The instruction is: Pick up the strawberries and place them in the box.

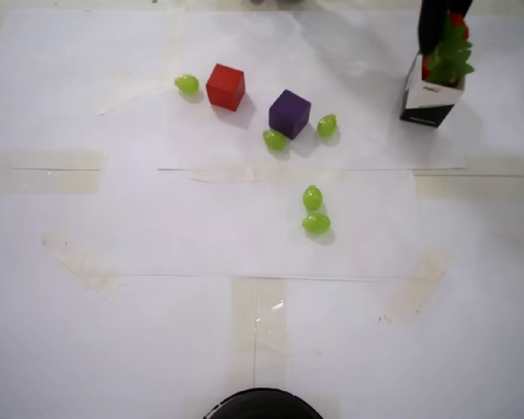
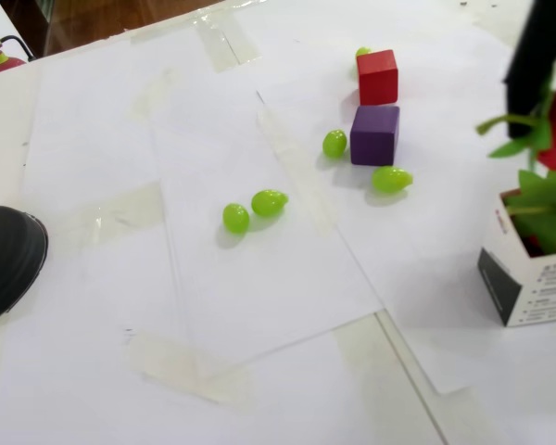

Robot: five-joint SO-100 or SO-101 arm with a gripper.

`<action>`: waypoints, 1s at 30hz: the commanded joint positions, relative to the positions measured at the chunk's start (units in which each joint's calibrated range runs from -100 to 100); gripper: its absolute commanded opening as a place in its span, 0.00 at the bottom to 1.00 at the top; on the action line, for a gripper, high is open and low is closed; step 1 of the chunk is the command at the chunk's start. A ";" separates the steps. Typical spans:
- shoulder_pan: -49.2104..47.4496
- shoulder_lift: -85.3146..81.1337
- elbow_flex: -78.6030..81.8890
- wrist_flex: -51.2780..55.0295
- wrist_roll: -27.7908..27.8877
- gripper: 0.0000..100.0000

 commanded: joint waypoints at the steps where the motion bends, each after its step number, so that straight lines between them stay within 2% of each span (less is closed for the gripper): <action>1: -3.09 -5.49 0.86 -0.93 -0.98 0.15; 14: -3.97 -7.64 19.77 -18.98 -1.47 0.15; 23: -3.46 -8.58 19.58 -18.98 -1.22 0.15; 30: -2.21 -8.84 13.67 -13.51 -0.20 0.15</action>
